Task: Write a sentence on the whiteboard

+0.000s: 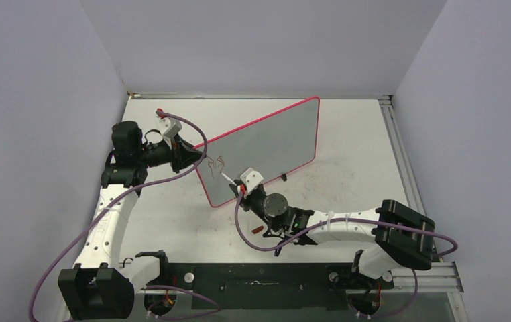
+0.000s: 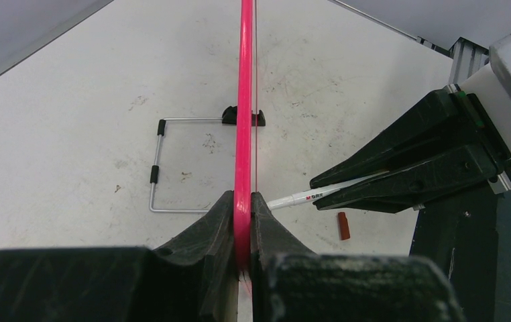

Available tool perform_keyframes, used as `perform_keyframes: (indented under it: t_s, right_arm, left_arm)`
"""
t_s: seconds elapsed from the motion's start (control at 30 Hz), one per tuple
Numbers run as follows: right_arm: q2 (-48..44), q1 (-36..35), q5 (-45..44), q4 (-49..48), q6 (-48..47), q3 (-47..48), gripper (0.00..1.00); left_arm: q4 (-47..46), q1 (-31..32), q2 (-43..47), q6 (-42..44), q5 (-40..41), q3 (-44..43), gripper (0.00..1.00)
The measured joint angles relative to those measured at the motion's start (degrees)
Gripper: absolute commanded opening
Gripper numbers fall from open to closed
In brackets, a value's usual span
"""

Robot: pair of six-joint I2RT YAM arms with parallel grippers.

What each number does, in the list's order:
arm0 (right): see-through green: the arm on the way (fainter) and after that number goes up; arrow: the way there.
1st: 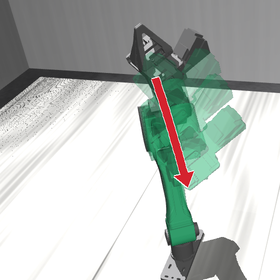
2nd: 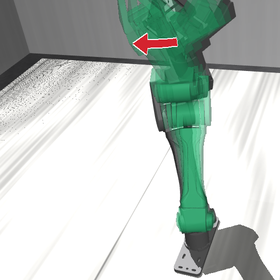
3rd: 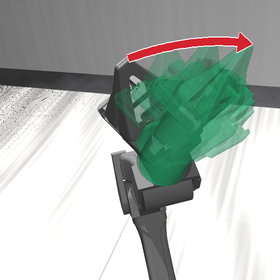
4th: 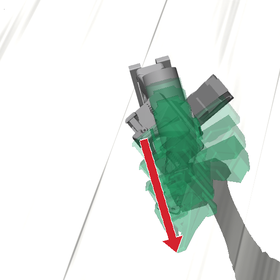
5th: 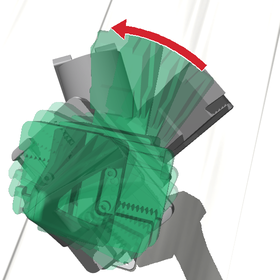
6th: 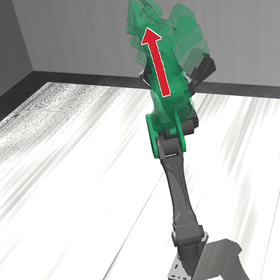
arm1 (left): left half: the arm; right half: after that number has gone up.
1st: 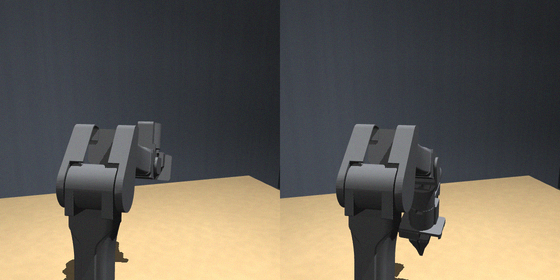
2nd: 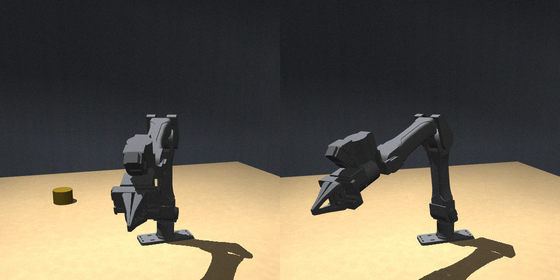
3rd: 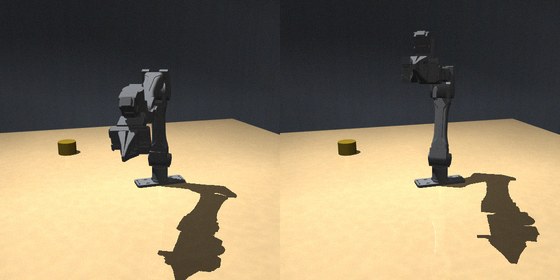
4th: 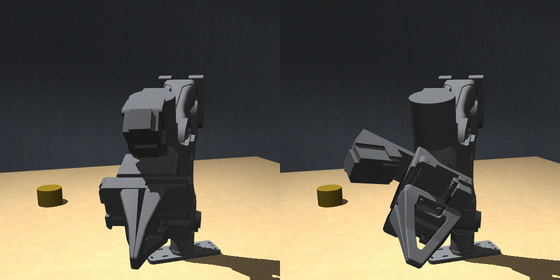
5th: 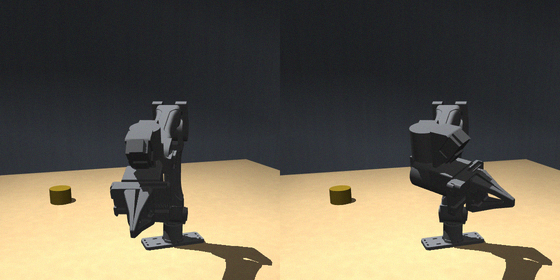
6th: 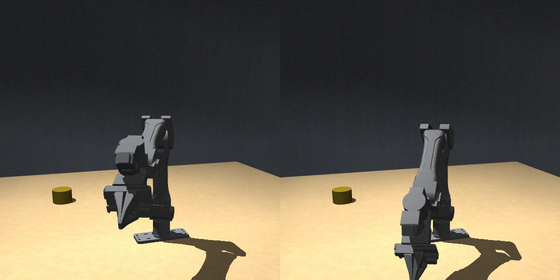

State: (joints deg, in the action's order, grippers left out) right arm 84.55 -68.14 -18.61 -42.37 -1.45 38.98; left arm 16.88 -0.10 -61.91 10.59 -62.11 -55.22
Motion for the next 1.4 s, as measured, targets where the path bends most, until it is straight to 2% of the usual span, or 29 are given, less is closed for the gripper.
perform_keyframes:
  t_s: [0.37, 1.4]
  right_arm:
    - [-6.0, -1.1, -2.8, -1.9, -2.0, -1.4, 0.05]
    - [-1.4, 1.3, -2.5, -3.0, -4.3, 1.2, 0.05]
  left_arm:
    - [0.0, -1.1, 0.0, 0.0, -1.0, 0.2, 0.0]
    - [0.3, -1.8, 0.0, -0.3, -1.1, 0.3, 0.0]
